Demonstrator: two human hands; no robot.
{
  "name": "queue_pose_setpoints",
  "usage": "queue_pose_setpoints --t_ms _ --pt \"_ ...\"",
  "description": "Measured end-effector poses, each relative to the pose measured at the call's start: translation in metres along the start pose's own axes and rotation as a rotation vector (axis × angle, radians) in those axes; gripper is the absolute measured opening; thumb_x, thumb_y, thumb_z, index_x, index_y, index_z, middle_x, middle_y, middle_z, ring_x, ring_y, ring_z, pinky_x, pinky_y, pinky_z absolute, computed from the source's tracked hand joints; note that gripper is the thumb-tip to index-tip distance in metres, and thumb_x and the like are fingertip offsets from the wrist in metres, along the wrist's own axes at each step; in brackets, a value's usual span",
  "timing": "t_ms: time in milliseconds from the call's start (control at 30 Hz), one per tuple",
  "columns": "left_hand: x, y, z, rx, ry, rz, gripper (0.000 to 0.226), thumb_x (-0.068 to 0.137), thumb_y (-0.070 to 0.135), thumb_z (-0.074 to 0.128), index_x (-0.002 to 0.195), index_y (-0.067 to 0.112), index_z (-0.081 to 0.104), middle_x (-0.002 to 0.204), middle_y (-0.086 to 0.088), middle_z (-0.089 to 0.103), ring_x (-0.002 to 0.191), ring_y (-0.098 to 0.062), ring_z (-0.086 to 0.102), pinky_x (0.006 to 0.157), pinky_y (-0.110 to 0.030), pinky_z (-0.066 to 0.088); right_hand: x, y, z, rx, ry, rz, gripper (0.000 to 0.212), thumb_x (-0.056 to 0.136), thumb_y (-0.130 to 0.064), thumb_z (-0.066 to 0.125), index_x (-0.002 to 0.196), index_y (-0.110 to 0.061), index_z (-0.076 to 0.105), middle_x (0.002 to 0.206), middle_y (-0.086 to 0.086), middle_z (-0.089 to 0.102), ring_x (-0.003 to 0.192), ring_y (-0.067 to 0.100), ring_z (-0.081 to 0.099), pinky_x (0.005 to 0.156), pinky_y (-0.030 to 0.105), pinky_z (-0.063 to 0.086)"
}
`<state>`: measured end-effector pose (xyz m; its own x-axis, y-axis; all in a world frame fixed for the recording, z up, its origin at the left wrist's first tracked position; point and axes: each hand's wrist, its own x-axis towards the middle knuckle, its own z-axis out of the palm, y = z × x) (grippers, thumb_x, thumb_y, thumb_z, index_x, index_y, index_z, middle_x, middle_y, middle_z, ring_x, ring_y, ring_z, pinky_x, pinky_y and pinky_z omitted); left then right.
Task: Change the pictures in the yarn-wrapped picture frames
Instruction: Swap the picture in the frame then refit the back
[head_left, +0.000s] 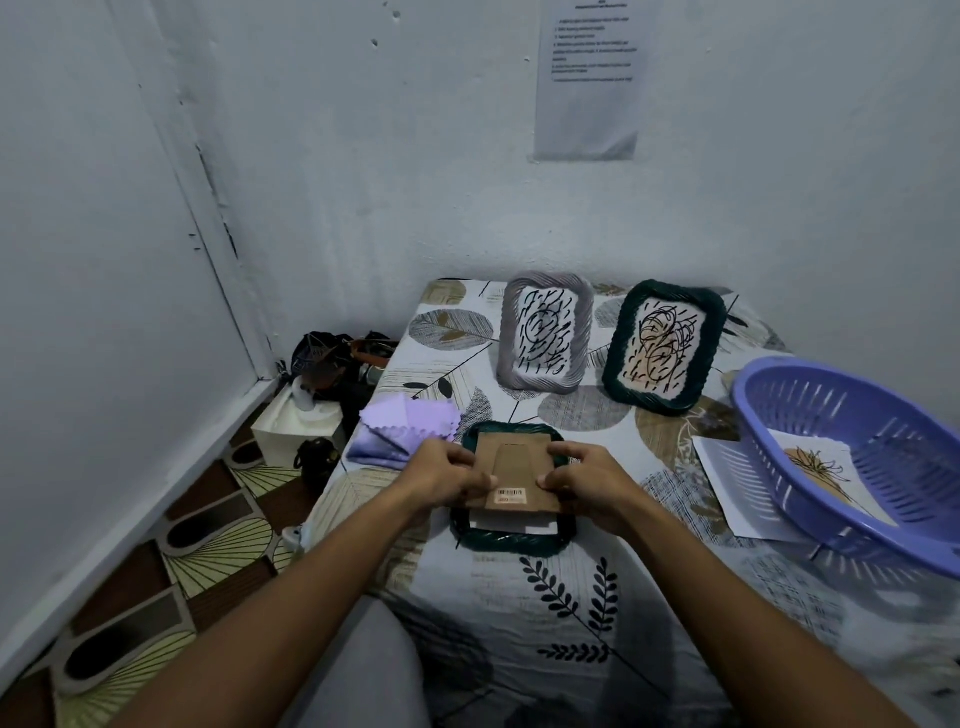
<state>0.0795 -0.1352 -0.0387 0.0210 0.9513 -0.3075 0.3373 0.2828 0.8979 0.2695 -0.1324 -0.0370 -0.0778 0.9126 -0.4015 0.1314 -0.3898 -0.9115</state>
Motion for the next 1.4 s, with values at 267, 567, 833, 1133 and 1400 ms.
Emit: queue_pose_setpoints --t_ms 267,567,833,1133,1400 --pt "-0.001 0.001 0.001 0.013 0.006 -0.013 0.056 0.073 0.004 0.08 0.122 -0.006 0.056 0.095 -0.005 0.061 0.084 -0.018 0.061 0.065 -0.022 0.053 0.001 0.0 -0.001 -0.003 -0.007 0.017 0.062 0.081 0.014 0.061 0.137 -0.006 0.045 0.101 0.015 0.06 0.076 0.023 0.063 0.047 0.024 0.049" --pt "-0.001 0.009 -0.001 0.098 -0.031 -0.034 0.047 0.073 0.006 0.08 0.114 -0.005 0.059 0.09 -0.007 0.062 0.084 -0.025 0.065 0.078 -0.037 0.058 0.0 -0.002 -0.005 -0.201 0.058 -0.022 0.028 0.077 0.006 0.072 0.1 0.0 0.059 0.077 0.014 0.063 0.058 0.018 0.06 0.043 0.023 0.046" --pt "0.001 0.016 0.003 0.274 -0.06 -0.035 0.032 0.077 0.005 0.077 0.103 -0.002 0.06 0.085 -0.007 0.062 0.072 -0.02 0.064 0.066 -0.031 0.059 0.007 -0.006 -0.004 -0.444 0.087 -0.029 0.018 0.074 -0.002 0.077 0.088 -0.004 0.065 0.073 0.012 0.067 0.056 0.018 0.058 0.048 0.026 0.049" --pt "0.001 0.02 0.012 0.424 -0.02 -0.035 0.033 0.073 0.006 0.081 0.099 -0.005 0.065 0.089 -0.016 0.065 0.079 -0.031 0.069 0.07 -0.044 0.06 0.013 -0.004 -0.001 -0.537 0.11 -0.056 0.015 0.076 0.002 0.074 0.089 0.003 0.068 0.078 0.02 0.07 0.066 0.031 0.068 0.061 0.037 0.059" --pt "0.007 0.019 0.014 0.637 -0.023 -0.008 0.031 0.068 0.018 0.086 0.085 -0.002 0.069 0.08 -0.013 0.07 0.063 -0.024 0.067 0.06 -0.032 0.059 0.016 -0.004 0.003 -0.623 0.134 -0.052 0.024 0.073 0.002 0.076 0.094 0.006 0.066 0.083 0.02 0.07 0.07 0.032 0.072 0.065 0.046 0.06"
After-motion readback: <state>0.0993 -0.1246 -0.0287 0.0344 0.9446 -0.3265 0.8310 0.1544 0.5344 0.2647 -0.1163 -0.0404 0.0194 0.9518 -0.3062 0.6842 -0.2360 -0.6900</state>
